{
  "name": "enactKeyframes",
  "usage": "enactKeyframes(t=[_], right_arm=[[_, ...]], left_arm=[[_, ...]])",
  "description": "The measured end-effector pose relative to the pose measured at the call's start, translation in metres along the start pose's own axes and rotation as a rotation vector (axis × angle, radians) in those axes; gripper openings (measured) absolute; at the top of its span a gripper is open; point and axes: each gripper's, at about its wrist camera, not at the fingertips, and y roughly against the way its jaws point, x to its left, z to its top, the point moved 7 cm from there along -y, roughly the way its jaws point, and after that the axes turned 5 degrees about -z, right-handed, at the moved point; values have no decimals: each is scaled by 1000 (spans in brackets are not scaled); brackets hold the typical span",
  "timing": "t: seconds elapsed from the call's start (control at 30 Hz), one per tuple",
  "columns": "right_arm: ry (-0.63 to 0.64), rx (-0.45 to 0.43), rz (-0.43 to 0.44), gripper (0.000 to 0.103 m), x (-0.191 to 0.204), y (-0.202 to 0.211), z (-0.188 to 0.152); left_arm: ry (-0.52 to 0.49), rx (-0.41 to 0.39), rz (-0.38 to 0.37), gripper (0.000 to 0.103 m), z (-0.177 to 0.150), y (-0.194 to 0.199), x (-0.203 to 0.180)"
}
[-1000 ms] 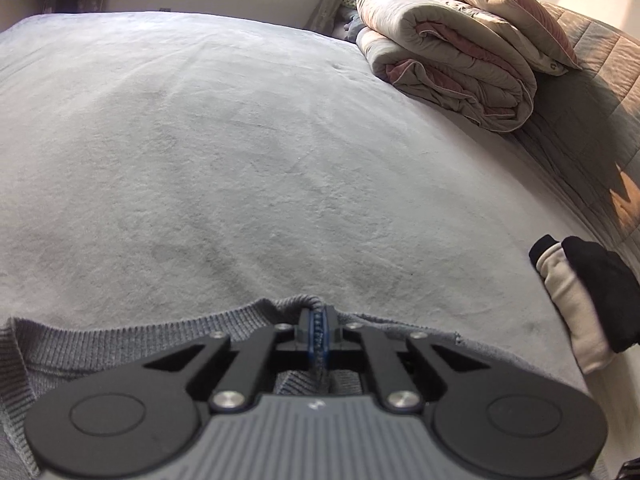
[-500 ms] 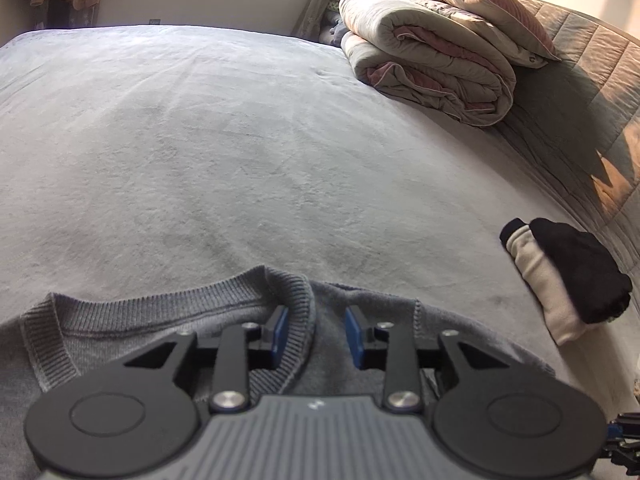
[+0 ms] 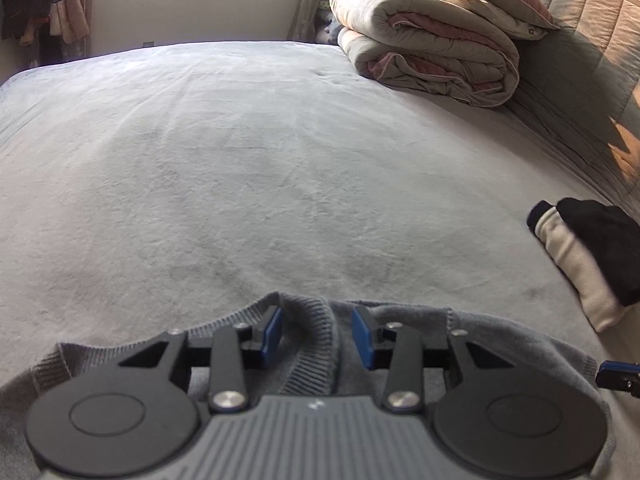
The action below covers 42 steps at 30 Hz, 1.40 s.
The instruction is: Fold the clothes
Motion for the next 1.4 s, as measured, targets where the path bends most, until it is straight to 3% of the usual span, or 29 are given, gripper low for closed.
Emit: enactKeyframes(t=[0.17,0.33,0.4,0.6,0.67,0.73,0.8,0.93,1.1,1.23,1.4], right_arm=[[84,-65,-53,33,11,-13,2],[119,-86,-63,24,9,-16,3],[116,-88,-51,24,8,-16,3],[127,-98,-51,23,9,-17,1],[139,-103,-60,23,11,-17,1],[150,-110,-68,22,14,-18,1],[162,-114,-69,5,18,-19,0],[238,-164,-163,3,25,-14,1],[268,-226,-254,2,26,-8,15],[303,-204,-277,2,31,-26,19],[296,-148,-242,6,30,-42,12]], left_arm=[[-73,-64,32,39,9,-6,8],[-19,-48,-92,42,14,-9,20],[-49,-45,-148,55,12,-7,16],[-161,13,-87,58,0,-19,15],[-137,11,-84,49,0,-20,19],[-88,6,-118,33,2,-22,24],[-70,9,-154,7,1,-22,19],[-125,-44,-114,6,2,-15,5],[-106,-142,-60,5,16,-6,8],[-134,-119,2,5,12,-20,10],[-159,-104,63,5,-1,-33,6]])
